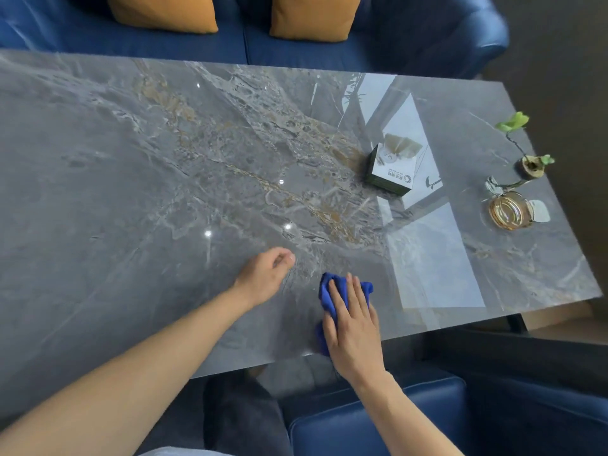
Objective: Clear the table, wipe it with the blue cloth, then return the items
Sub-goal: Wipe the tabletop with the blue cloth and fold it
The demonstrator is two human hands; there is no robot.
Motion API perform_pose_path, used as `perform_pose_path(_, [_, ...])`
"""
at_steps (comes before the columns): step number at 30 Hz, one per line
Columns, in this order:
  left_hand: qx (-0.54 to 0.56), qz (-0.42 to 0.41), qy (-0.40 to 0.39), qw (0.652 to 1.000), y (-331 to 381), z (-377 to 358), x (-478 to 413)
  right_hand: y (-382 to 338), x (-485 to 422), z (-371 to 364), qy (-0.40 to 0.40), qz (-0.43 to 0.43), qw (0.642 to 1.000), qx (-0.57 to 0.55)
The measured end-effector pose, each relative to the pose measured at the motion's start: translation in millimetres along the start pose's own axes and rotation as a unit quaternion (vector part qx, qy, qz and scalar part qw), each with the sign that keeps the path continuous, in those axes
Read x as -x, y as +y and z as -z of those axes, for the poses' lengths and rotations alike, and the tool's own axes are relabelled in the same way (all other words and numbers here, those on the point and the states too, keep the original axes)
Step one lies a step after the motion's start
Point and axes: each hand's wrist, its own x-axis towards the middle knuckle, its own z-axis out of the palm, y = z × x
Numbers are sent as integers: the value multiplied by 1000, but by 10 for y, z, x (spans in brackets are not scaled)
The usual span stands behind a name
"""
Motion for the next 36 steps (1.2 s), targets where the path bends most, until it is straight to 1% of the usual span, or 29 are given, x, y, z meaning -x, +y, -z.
perform_pose_path(1, [119,30,-29,992,78,-54,114,-189,-96,54,6,15,1000,-4])
perform_pose_path(2, [219,59,-51,973,143,-72,210,-375,-196,100,8,31,999,-11])
perform_pose_path(3, [295,83,-65,950,177,-52,282,-558,-298,142,6,45,999,-17])
perform_pose_path(5, [394,107,-56,911,201,82,369,-879,-496,204,2,65,998,-21])
perform_pose_path(7, [448,114,-23,886,204,288,401,-1130,-673,265,-11,85,996,-11])
perform_pose_path(9, [464,112,13,878,174,540,397,-1326,-827,332,-24,114,993,-18])
perform_pose_path(11, [476,101,27,873,112,804,374,-1492,-951,401,-16,127,990,-53])
perform_pose_path(13, [495,92,32,863,60,1095,354,-1631,-1084,390,17,100,989,-111])
perform_pose_path(14, [501,88,31,861,30,1249,342,-1718,-1157,375,17,61,985,-161])
perform_pose_path(15, [510,84,28,856,0,1402,335,-1805,-1242,336,0,8,973,-232])
perform_pose_path(16, [514,79,24,854,-39,1552,323,-1909,-1338,301,-27,-46,947,-316])
perform_pose_path(17, [520,74,21,851,-79,1702,312,-2044,-1432,300,-65,-92,910,-400])
perform_pose_path(18, [519,72,21,852,-138,1846,288,-2176,-1533,287,-106,-122,864,-476])
perform_pose_path(19, [522,71,21,850,-185,1990,276,-2311,-1630,276,-140,-139,825,-530])
perform_pose_path(20, [525,73,28,847,-237,2135,257,-2439,-1723,264,-167,-146,794,-566])
perform_pose_path(21, [529,73,33,845,-285,2281,250,-2570,-1801,259,-186,-146,776,-584])
perform_pose_path(22, [527,70,37,846,-342,2418,239,-2699,-1872,241,-197,-139,766,-596])
perform_pose_path(24, [522,68,55,848,-438,2710,225,-2980,-2013,192,-200,-122,766,-598])
perform_pose_path(25, [518,66,66,850,-488,2851,213,-3130,-2086,175,-194,-122,772,-592])
perform_pose_path(27, [497,65,94,860,-597,3125,172,-3432,-2236,101,-164,-130,796,-568])
perform_pose_path(29, [465,71,140,871,-702,3360,109,-3723,-2381,15,-131,-129,823,-537])
perform_pose_path(31, [409,80,193,888,-793,3580,33,-3985,-2536,-83,-103,-119,855,-495])
perform_pose_path(33, [316,86,241,913,-872,3792,-56,-4240,-2690,-154,-87,-113,881,-450])
perform_pose_path(36, [223,97,307,920,-959,4113,-208,-4610,-2937,-238,-82,-110,891,-433])
